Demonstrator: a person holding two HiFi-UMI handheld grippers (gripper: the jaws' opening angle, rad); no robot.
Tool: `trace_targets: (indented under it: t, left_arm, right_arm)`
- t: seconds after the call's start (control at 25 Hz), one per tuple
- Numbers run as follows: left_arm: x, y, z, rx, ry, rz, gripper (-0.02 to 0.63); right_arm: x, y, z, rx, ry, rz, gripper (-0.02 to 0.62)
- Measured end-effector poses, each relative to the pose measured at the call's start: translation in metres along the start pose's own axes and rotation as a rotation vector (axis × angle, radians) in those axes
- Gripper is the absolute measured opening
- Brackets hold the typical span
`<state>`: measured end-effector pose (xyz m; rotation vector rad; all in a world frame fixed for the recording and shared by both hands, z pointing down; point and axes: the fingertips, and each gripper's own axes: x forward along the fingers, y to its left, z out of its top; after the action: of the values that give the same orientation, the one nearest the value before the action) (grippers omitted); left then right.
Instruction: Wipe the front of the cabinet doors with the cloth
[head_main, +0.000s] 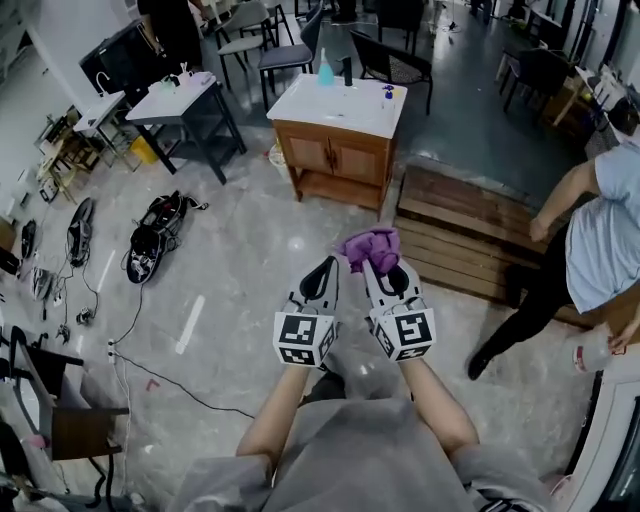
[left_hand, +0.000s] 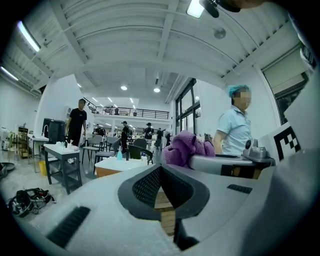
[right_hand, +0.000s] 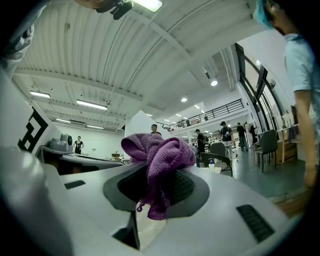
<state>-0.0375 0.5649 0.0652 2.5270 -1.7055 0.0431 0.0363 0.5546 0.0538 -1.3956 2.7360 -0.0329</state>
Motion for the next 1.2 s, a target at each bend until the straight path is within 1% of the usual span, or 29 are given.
trace_targets:
  t: [0.44, 0.72, 0.96, 1.2]
  left_arm:
    - [0.034, 0.083, -0.004, -0.035, 0.036, -0.064, 0.008]
    - [0.043, 0.112, -0.011, -0.055, 0.057, -0.089, 0.008]
    - [0.064, 0.122, -0.023, -0.073, 0.084, -0.098, 0.008]
    - [0.105, 0.132, -0.027, -0.072, 0.094, -0.1, 0.008]
  right_arm:
    - [0.082, 0.016, -0.012, -0.012, 0.035, -0.074, 0.095]
    - [0.108, 0.023, -0.02, -0.021, 0.053, -0.103, 0.095]
    - [0.129, 0.01, -0.029, -0.014, 0.06, -0.113, 0.095]
    - [0.16, -0.023, -0.04, 0.005, 0.066, -0.121, 0.095]
